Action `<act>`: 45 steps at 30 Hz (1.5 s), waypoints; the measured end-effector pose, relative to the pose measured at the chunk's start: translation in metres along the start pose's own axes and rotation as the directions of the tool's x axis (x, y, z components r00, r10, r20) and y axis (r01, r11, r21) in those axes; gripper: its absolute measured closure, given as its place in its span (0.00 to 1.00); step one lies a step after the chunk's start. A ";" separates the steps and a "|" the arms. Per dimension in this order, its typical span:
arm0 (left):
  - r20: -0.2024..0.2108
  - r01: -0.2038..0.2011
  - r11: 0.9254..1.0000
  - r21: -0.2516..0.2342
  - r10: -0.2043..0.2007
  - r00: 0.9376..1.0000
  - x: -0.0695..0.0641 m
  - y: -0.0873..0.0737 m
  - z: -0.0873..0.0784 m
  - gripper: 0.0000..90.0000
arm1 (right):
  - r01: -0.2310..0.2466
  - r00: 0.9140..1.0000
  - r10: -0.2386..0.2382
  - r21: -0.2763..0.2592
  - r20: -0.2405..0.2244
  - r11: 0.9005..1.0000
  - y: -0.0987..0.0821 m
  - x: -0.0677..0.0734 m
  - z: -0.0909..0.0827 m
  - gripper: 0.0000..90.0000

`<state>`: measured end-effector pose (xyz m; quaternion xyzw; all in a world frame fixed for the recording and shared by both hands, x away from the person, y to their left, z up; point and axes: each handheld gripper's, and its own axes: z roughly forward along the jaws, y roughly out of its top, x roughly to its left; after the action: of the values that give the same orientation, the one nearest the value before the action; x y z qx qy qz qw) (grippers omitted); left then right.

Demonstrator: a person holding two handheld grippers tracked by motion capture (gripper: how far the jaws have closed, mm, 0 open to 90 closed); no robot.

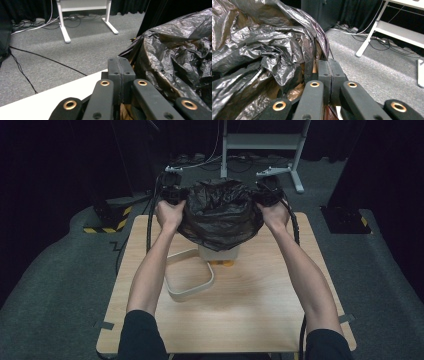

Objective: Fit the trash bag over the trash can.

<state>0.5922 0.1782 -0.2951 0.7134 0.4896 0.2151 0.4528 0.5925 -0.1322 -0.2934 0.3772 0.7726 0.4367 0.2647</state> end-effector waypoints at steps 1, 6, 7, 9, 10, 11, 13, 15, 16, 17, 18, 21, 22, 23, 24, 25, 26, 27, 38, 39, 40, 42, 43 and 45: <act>0.006 0.013 1.000 0.002 -0.013 1.000 0.000 0.000 0.001 0.99 | 0.000 1.000 0.000 0.005 0.001 1.000 0.000 0.001 0.001 1.00; -0.008 0.031 0.999 0.017 -0.031 0.999 0.002 0.000 0.005 0.99 | -0.014 1.000 0.014 0.011 0.006 1.000 0.002 0.000 0.005 1.00; -0.005 0.037 0.999 0.029 -0.037 0.999 0.003 0.000 0.007 0.99 | -0.023 1.000 0.023 0.007 0.004 1.000 0.003 0.000 0.006 1.00; -0.010 0.040 0.998 0.056 -0.039 0.999 0.004 -0.002 0.010 1.00 | -0.036 0.999 0.036 0.008 -0.007 0.999 0.003 -0.001 0.007 1.00; -0.017 0.040 0.997 0.064 -0.039 0.999 0.004 -0.003 0.011 1.00 | -0.032 0.999 0.033 0.020 -0.005 0.999 0.002 0.000 0.009 1.00; -0.012 0.044 0.997 0.066 -0.043 0.999 0.005 -0.005 0.012 1.00 | -0.023 1.000 0.023 0.030 -0.002 0.999 0.002 0.001 0.010 1.00; -0.005 0.052 0.997 0.063 -0.051 0.999 0.005 -0.007 0.012 0.99 | -0.028 1.000 0.028 0.035 -0.005 0.999 -0.001 -0.001 0.011 1.00; -0.003 0.059 0.997 0.049 -0.059 0.998 0.006 -0.009 0.009 0.99 | -0.036 0.999 0.037 0.039 -0.010 0.999 -0.003 -0.002 0.011 1.00; -0.008 0.057 0.997 0.045 -0.057 0.998 0.005 -0.008 0.007 0.97 | -0.039 0.999 0.039 0.034 -0.017 0.999 -0.005 -0.003 0.010 0.99; -0.012 0.054 0.998 0.037 -0.054 0.998 0.004 -0.008 0.004 0.94 | -0.042 0.999 0.043 0.033 -0.025 0.999 -0.005 -0.004 0.008 0.97; -0.007 0.057 0.998 0.029 -0.057 0.998 0.003 -0.007 0.000 0.90 | -0.044 0.999 0.044 0.029 -0.029 0.999 -0.005 -0.005 0.006 0.94; -0.052 0.019 1.000 0.014 -0.018 0.998 0.001 -0.004 -0.014 0.75 | -0.032 0.999 0.033 0.010 -0.026 0.999 -0.003 -0.006 -0.003 0.84; -0.070 0.019 1.000 0.004 -0.018 0.997 0.001 -0.005 -0.021 0.71 | -0.030 0.999 0.030 0.003 -0.023 1.000 -0.002 -0.007 -0.007 0.82; -0.076 0.023 1.000 0.003 -0.022 0.997 0.002 -0.006 -0.025 0.67 | -0.035 0.999 0.035 -0.006 -0.020 0.999 -0.001 -0.008 -0.012 0.80; -0.081 0.035 0.999 -0.005 -0.035 0.996 0.004 -0.007 -0.031 0.66 | -0.034 0.999 0.034 -0.008 -0.015 0.999 -0.001 -0.009 -0.015 0.78; -0.079 0.039 0.999 -0.012 -0.039 0.996 0.005 -0.008 -0.035 0.63 | -0.037 0.999 0.037 -0.009 -0.006 0.999 0.000 -0.009 -0.021 0.76; -0.079 0.042 0.999 -0.020 -0.044 0.996 0.005 -0.010 -0.041 0.61 | -0.040 0.999 0.040 -0.013 -0.001 0.999 0.000 -0.010 -0.023 0.74; -0.082 0.039 0.999 -0.027 -0.041 0.996 0.004 -0.012 -0.046 0.58 | -0.042 0.999 0.042 -0.024 0.001 0.999 0.001 -0.011 -0.028 0.72; -0.018 -0.022 0.998 -0.053 0.021 1.000 -0.018 -0.031 -0.076 0.47 | -0.070 0.993 0.060 -0.090 -0.103 0.994 -0.005 -0.003 -0.055 0.68; -0.020 -0.018 0.998 -0.058 0.017 1.000 -0.019 -0.033 -0.075 0.47 | -0.062 0.993 0.052 -0.088 -0.110 0.994 -0.004 0.000 -0.055 0.68; -0.021 -0.011 0.998 -0.063 0.009 1.000 -0.019 -0.037 -0.075 0.47 | -0.058 0.992 0.048 -0.084 -0.116 0.995 -0.004 0.003 -0.054 0.68; -0.018 0.005 0.998 -0.065 -0.006 1.000 -0.018 -0.042 -0.073 0.46 | -0.037 0.993 0.029 -0.073 -0.111 0.997 -0.004 0.008 -0.052 0.69; -0.013 0.012 0.998 -0.059 -0.013 1.000 -0.017 -0.046 -0.071 0.46 | -0.032 0.994 0.025 -0.068 -0.103 0.997 -0.005 0.009 -0.052 0.69; -0.009 0.017 0.999 -0.045 -0.017 1.000 -0.016 -0.051 -0.068 0.46 | -0.042 0.993 0.035 -0.058 -0.110 0.997 -0.007 0.009 -0.051 0.70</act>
<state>0.5087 0.1988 -0.3028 0.6980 0.4928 0.2253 0.4682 0.5471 -0.1514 -0.2761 0.3594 0.7649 0.4848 0.2251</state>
